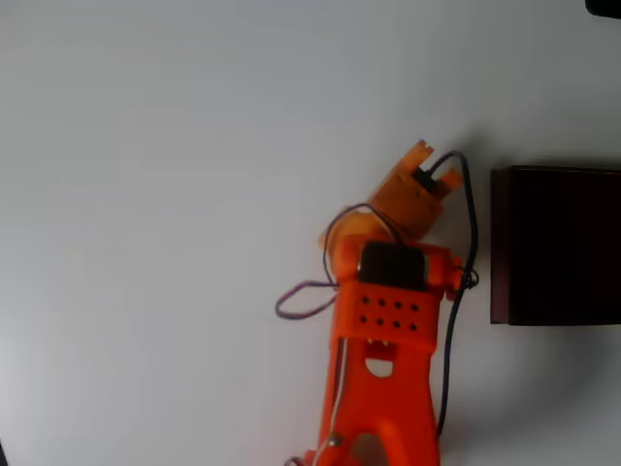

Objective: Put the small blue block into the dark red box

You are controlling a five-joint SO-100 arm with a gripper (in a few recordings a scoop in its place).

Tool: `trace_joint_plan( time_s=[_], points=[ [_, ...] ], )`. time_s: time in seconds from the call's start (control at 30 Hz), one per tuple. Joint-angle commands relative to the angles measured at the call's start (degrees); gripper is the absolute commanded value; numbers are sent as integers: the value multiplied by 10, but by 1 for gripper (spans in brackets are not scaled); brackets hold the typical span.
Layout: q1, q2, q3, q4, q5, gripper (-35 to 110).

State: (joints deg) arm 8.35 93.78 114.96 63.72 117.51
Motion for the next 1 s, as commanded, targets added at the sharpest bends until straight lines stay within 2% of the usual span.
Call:
trace_joint_plan(
  time_s=[0.0,0.33,0.47,0.67,0.8,0.9,0.97],
  points=[
    [-2,-11,-35,3,4,24],
    [12,-91,-87,-7,-14,22],
    [38,-121,-97,-23,-69,1],
    [63,-149,-120,-27,-120,0],
    [84,-128,-174,68,-171,0],
    [140,-49,-192,144,-217,0],
    [182,17,-184,157,-263,0]
  ],
)
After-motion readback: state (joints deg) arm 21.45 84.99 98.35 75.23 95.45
